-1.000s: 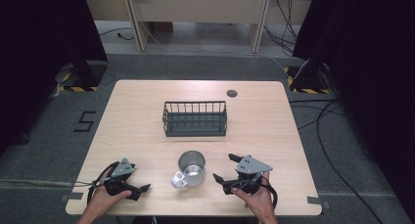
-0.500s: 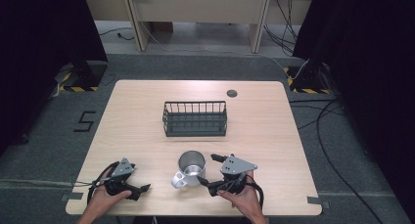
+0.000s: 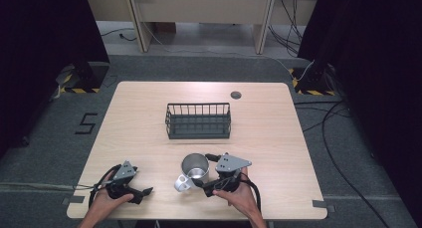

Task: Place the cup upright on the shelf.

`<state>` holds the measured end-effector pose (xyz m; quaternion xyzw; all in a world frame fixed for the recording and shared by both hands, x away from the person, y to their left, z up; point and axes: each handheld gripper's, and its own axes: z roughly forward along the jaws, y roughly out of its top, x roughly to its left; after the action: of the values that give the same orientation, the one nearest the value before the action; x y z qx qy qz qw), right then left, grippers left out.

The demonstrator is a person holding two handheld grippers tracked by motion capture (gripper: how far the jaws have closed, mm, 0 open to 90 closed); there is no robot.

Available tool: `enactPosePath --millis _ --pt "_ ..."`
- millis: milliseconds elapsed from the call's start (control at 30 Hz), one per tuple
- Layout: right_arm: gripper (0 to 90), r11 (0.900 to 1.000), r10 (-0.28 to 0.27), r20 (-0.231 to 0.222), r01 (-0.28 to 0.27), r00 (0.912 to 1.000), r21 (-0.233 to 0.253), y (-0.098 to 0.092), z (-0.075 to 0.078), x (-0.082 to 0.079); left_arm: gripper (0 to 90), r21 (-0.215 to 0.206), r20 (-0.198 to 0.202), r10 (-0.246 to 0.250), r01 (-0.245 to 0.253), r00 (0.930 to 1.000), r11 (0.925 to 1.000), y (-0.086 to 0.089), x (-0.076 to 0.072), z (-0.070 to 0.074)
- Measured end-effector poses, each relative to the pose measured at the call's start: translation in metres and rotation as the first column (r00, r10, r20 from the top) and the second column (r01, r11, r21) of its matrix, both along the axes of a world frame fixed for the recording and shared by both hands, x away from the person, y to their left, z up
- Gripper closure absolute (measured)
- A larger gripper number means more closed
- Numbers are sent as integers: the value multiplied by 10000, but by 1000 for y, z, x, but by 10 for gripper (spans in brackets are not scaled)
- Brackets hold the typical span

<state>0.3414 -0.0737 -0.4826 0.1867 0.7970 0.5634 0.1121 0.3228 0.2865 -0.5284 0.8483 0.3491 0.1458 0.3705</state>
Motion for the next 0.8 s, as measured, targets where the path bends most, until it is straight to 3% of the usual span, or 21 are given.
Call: enactPosePath --millis 367,633,800 --pt "37 9999 -31 112 33 9999 -168 18 1 7 0 -17 16 10 -10 10000 10000 0 0 0" --pt "53 9993 322 -313 -315 9990 202 21 -1 16 0 3 1 0 0 10000 10000 0 0 0" --pt "59 9992 -370 -198 372 9991 112 24 1 8 0 2 -1 0 0 10000 10000 0 0 0"
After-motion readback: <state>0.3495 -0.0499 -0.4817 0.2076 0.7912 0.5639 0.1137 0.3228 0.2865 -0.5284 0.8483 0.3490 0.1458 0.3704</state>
